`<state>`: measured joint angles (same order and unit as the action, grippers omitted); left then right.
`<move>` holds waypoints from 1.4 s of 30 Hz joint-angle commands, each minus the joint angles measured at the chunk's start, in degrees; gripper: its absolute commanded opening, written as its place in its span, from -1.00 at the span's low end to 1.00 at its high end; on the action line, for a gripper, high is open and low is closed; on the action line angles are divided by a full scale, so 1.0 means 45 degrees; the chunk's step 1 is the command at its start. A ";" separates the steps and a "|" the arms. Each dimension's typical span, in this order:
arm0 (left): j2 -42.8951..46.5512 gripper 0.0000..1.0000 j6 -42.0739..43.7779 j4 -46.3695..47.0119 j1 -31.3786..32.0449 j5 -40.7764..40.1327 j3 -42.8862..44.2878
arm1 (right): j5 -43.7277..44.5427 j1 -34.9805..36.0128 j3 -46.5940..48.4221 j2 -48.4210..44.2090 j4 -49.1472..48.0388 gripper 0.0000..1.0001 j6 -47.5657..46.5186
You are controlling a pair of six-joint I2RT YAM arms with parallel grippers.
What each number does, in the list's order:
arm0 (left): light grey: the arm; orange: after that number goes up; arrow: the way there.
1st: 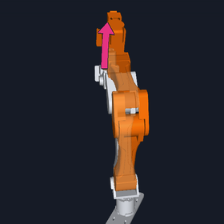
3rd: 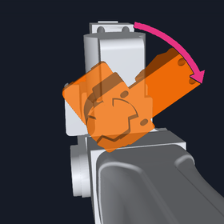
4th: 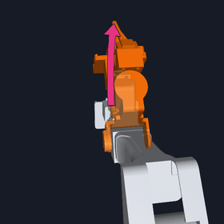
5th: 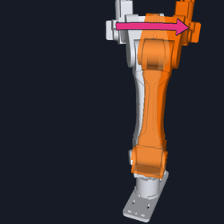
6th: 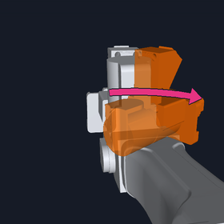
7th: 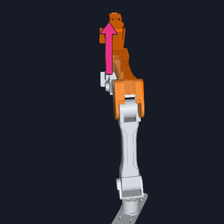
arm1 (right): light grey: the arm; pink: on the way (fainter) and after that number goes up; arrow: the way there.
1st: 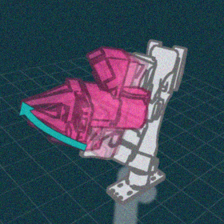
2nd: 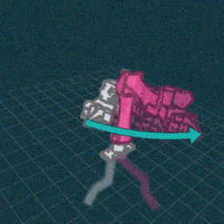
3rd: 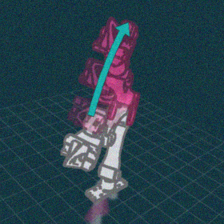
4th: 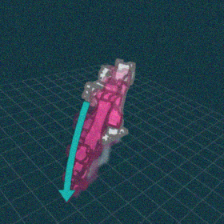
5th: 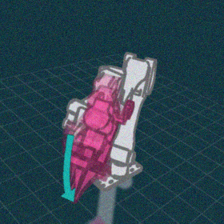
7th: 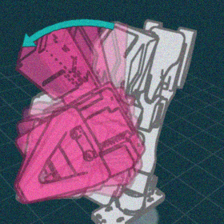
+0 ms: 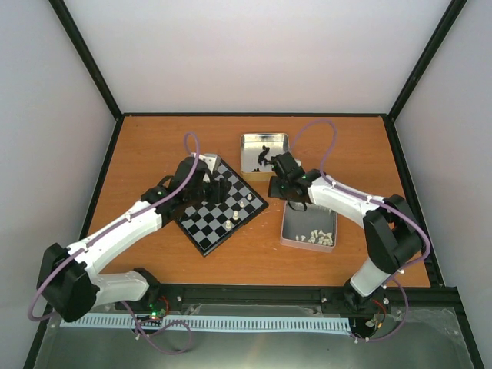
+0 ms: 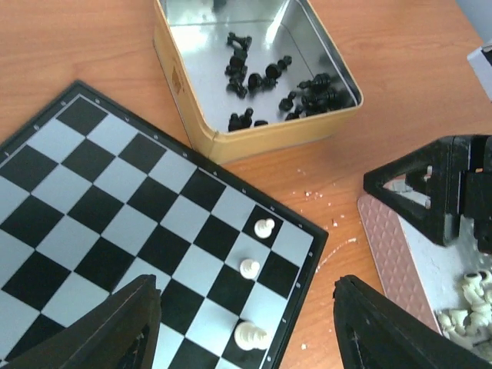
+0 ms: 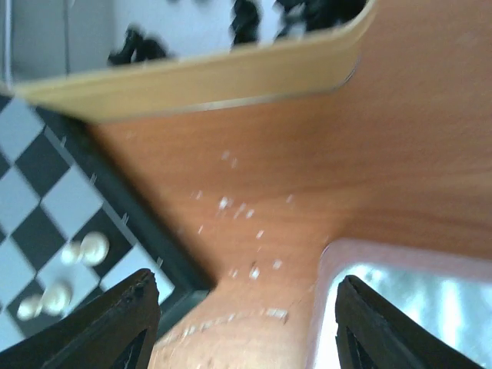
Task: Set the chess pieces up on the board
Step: Move the storage box to the center of the board, then pick up the chess piece from the storage box.
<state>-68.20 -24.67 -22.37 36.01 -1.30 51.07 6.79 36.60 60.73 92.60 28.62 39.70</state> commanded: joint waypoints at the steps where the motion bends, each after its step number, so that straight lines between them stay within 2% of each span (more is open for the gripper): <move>1: -0.0343 0.23 0.0368 0.0917 -0.0072 -0.0483 0.0869 | 0.1729 -0.0765 0.0481 0.0259 0.0187 0.26 -0.0047; 4: -0.0631 0.23 0.0510 0.0889 -0.0072 -0.0612 0.1366 | 0.1702 -0.0990 0.0380 -0.0512 0.0493 0.26 -0.0960; 7: -0.0932 0.24 0.0530 0.0348 -0.0074 -0.0809 0.2259 | 0.1530 -0.1047 0.0490 -0.1274 0.2459 0.25 -0.1373; 13: -0.0815 0.25 -0.0082 -0.0104 -0.0072 -0.0422 0.2564 | -0.0142 -0.1043 -0.1320 -0.2932 0.6297 0.18 -0.0378; 18: -0.0392 0.25 -0.0623 0.0056 -0.0072 -0.0095 0.2324 | -0.0905 -0.1043 -0.2575 -0.3893 0.7556 0.13 0.0057; 23: -0.0053 0.26 -0.0745 0.0605 -0.0072 -0.0374 0.1890 | -0.0350 -0.1049 -0.3005 -0.3461 0.7528 -0.02 -0.0037; 28: 0.0132 0.26 -0.0578 0.0685 -0.0072 -0.0786 0.1806 | -0.0003 -0.1063 -0.3203 -0.2642 0.7420 -0.06 0.0139; 33: 0.0557 0.27 -0.0345 0.1461 -0.0072 -0.1237 0.1245 | 0.0092 -0.1370 -0.3274 -0.2224 0.6317 -0.10 -0.0220; 39: 0.0265 0.28 -0.0008 0.1787 -0.0082 -0.1232 0.1561 | 0.0004 -0.1802 -0.3227 -0.1519 0.5109 -0.21 -0.0840; 42: 0.0001 0.28 0.0153 0.1792 -0.0072 -0.1144 0.1700 | -0.0087 -0.1805 -0.3106 -0.1332 0.4742 -0.42 -0.1092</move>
<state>-67.11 -25.98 -16.67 35.99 -6.02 56.66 5.74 28.93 46.09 85.56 53.65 36.71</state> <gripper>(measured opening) 0.641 0.347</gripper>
